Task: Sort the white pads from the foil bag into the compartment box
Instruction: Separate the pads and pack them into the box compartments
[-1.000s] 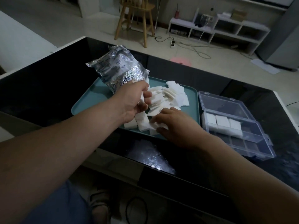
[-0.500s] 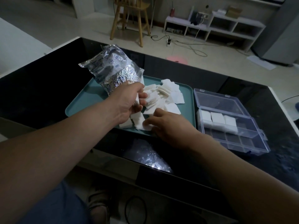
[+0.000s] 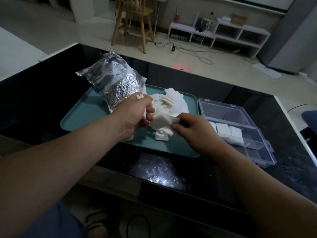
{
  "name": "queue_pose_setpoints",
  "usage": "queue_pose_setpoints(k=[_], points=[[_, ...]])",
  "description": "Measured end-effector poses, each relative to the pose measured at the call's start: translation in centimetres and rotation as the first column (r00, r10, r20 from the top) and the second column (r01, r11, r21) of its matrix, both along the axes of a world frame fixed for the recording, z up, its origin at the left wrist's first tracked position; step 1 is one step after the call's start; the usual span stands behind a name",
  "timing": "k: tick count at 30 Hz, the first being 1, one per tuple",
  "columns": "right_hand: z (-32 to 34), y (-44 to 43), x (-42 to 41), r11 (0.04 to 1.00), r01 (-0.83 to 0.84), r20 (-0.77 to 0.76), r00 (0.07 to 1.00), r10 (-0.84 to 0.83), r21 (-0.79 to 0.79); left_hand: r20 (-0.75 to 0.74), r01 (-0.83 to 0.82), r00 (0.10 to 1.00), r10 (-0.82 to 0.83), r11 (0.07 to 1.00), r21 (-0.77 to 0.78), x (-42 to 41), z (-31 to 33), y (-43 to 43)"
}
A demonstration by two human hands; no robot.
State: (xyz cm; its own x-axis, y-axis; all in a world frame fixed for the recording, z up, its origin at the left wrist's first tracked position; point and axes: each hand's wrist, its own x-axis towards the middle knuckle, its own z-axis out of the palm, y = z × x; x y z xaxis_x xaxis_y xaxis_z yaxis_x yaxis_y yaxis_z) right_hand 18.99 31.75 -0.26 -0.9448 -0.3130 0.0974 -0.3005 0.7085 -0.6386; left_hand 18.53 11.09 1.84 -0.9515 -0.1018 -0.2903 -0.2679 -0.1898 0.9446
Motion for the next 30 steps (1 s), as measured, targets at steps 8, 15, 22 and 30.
queue_pose_setpoints(k=[8, 15, 22, 30], points=[[0.2, 1.2, -1.4, 0.884, 0.303, 0.459, 0.881, -0.118, -0.355, -0.18, 0.046, 0.972, -0.149, 0.877, -0.478, 0.1, -1.1, 0.8], [1.0, 0.8, -1.3, 0.847, 0.299, 0.546, 0.838, -0.012, -0.44, -0.222, 0.133, 0.783, -0.581, 0.505, -0.853, 0.9, -2.0, 1.9], [1.3, 0.6, -1.2, 0.926, 0.242, 0.413, 0.905, -0.107, -0.29, -0.221, 0.18, 0.835, -0.504, 0.63, -0.756, 0.3, -1.7, 1.3], [1.0, -0.1, 0.2, 0.937, 0.216, -0.026, 0.976, -0.218, 0.274, -0.024, 0.297, 0.955, -0.296, 0.952, 0.077, -0.3, 0.3, 3.6]])
